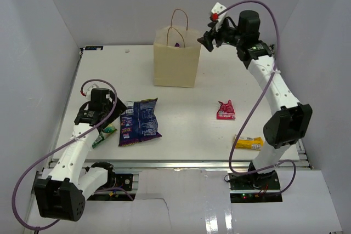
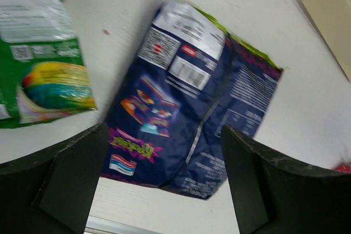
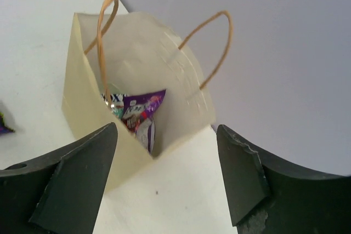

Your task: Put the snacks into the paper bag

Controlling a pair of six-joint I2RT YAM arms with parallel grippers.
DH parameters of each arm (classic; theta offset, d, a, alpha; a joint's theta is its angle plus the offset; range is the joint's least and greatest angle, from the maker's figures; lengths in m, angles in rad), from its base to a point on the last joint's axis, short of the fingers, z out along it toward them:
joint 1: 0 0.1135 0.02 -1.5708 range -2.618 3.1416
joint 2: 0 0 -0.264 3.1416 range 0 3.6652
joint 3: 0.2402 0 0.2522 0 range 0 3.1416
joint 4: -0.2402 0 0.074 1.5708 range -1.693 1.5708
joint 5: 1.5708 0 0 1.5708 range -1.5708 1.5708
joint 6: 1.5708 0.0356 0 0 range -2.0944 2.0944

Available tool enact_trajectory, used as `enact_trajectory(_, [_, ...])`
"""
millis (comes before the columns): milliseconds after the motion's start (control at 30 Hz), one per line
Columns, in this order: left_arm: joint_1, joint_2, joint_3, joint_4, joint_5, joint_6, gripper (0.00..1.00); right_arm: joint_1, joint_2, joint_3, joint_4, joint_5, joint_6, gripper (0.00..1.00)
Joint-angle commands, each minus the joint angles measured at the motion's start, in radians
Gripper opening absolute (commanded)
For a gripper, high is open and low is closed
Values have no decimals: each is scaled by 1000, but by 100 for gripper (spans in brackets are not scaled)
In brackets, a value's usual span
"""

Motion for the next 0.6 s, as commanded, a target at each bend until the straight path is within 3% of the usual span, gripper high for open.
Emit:
enact_trajectory(0, [90,27,52,-47,12,86,91,-106,-133,-154,-94,-171,16,79])
enact_trajectory(167, [136,196,65,-72,-46,134,87,-186,-320,-525,-269,-343,-155,82])
enact_trajectory(333, [164,299,109,-87,-153,88,88,-208,-466,-870,-303,-363,-243,83])
enact_trajectory(567, [166,477,230,-153,-262,69,89,-214,-483,-969,-268,-400,-188,86])
